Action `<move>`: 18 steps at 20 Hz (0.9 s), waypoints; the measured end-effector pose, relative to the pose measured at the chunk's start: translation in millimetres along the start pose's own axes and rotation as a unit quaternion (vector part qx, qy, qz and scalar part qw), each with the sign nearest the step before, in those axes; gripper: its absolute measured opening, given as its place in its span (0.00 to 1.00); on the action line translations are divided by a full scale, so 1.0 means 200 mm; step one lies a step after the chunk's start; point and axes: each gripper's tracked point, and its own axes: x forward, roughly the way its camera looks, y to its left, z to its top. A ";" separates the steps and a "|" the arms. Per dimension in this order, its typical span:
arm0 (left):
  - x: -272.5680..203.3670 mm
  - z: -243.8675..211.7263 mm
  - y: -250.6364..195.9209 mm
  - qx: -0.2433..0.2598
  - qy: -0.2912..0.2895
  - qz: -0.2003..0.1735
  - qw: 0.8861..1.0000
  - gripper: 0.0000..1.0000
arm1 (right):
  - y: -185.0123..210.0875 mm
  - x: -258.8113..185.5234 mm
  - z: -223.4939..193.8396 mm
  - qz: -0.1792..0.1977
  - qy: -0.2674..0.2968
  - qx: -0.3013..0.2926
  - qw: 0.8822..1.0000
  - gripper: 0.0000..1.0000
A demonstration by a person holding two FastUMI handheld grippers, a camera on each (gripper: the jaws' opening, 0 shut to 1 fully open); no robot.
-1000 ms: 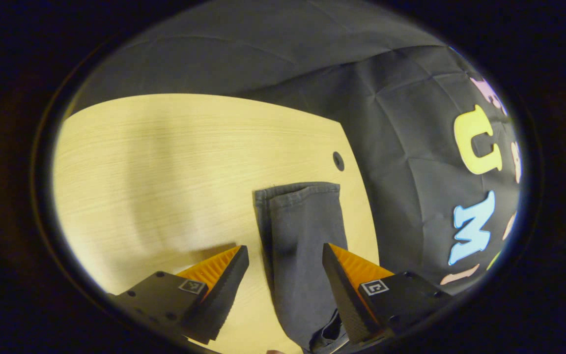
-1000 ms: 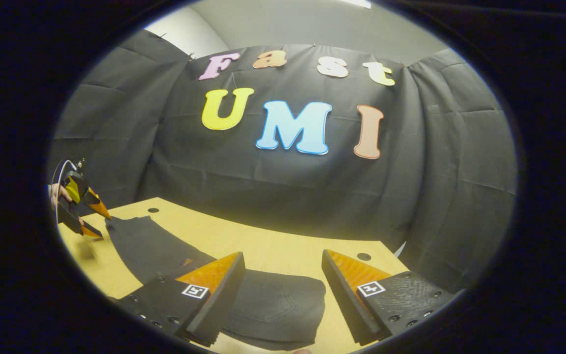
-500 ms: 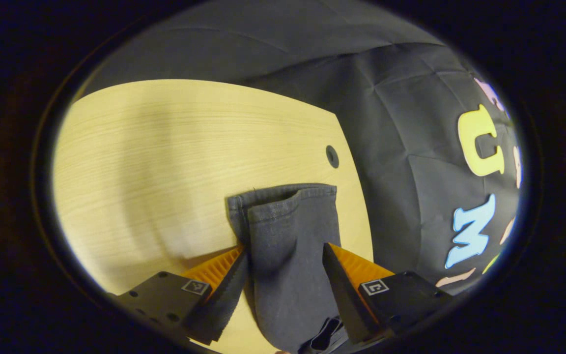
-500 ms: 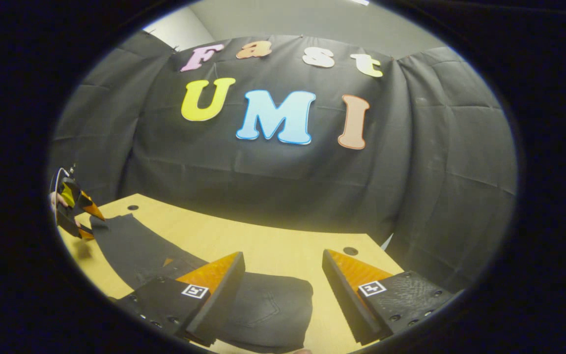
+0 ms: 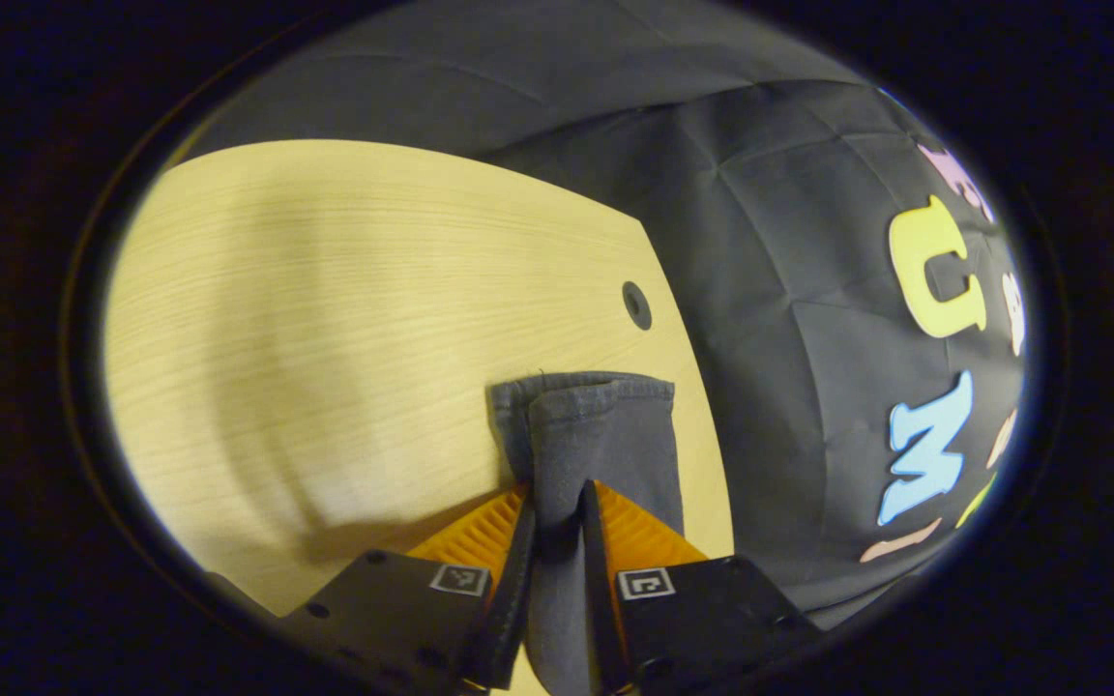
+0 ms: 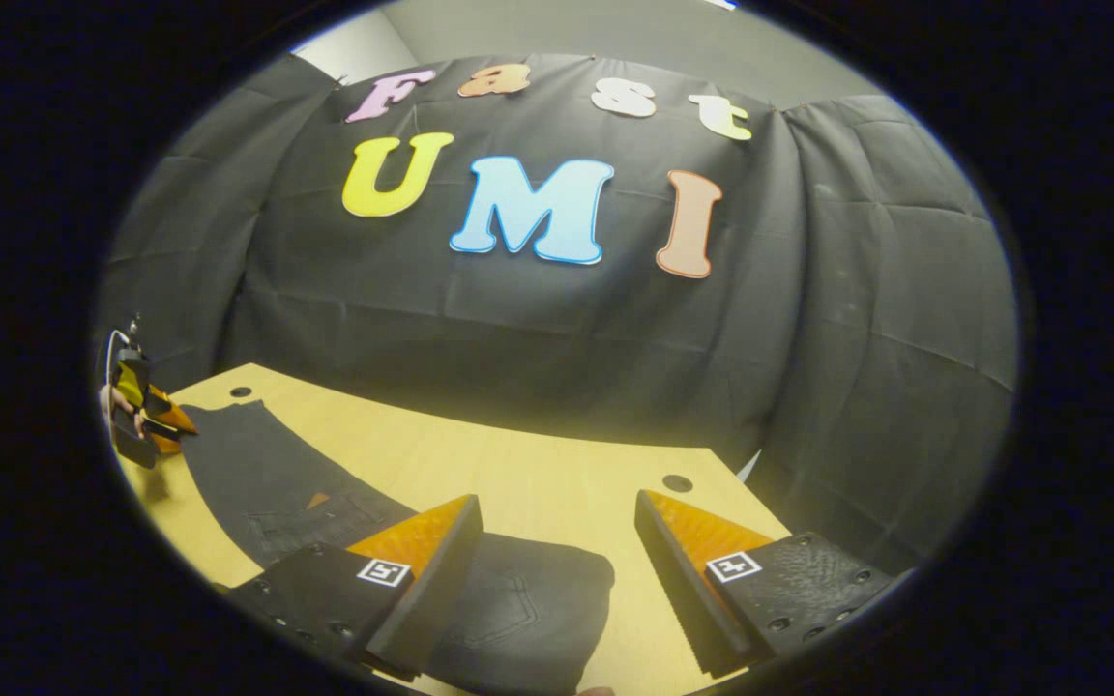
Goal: Grasp the waist and the cuffs of the jeans and fold them to make the two legs overlap; first hold the waist and fold one-third of the jeans toward the cuffs, then hold the cuffs and fold the remaining one-third in the same direction to finish folding.
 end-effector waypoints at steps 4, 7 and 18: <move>0.02 0.02 -0.05 0.013 0.002 -0.017 1.000 0.15 | -0.01 0.01 0.00 -0.002 0.005 0.004 1.000 0.95; -0.03 0.06 -0.16 -0.054 0.006 -0.088 0.995 0.10 | -0.02 0.00 0.00 0.000 0.004 0.001 1.000 0.94; -0.49 -0.19 -0.96 0.039 0.012 -0.248 0.968 0.09 | -0.06 -0.06 0.12 0.009 -0.027 0.011 1.000 0.95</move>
